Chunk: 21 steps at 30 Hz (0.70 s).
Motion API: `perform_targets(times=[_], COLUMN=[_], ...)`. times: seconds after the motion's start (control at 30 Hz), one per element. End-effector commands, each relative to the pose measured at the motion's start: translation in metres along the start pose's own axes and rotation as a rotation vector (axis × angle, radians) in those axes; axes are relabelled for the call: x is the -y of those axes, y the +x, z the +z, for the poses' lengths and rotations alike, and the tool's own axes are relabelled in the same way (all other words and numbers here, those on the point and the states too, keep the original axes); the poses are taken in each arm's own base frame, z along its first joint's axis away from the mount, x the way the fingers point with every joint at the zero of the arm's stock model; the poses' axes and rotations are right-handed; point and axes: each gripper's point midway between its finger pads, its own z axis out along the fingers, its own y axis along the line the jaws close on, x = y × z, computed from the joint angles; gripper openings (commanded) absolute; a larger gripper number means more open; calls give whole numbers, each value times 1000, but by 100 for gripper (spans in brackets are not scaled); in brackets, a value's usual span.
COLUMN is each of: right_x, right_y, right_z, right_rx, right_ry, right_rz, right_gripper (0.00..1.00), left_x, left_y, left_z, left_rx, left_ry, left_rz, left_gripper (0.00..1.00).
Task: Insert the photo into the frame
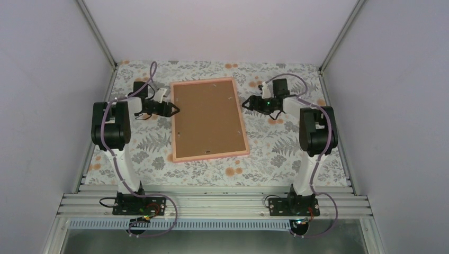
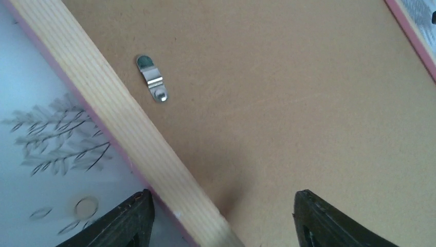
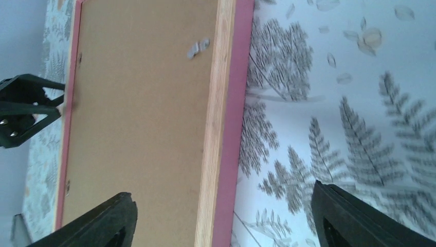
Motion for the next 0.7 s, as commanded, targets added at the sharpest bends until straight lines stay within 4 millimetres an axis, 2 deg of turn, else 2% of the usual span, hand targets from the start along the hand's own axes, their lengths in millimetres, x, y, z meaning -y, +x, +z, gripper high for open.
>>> perform_targets(times=[0.0,0.17,0.23,0.37,0.5,0.67], right_x=[-5,8,23,48,48,29], right_y=[16,41,58,79,96,104], right_z=[-12,-24,-34,-53,-70,-85], right_rx=[-24,-62,-88,-118,-143,-142], right_ry=[-147,-204,-194,-156,-151,-175], right_rz=[9,75,137,200,209,150], right_gripper=[81,75,73,70,64,63], left_x=[15,33,40,57,81,102], left_y=[35,41,42,44,48,56], left_z=[28,53,59,70,79,84], left_rx=[-139,-221,-244,-286,-310,-331], left_ry=[50,49,44,38,63,72], left_rz=[-11,77,119,195,243,294], left_gripper=[66,56,56,54,53,52])
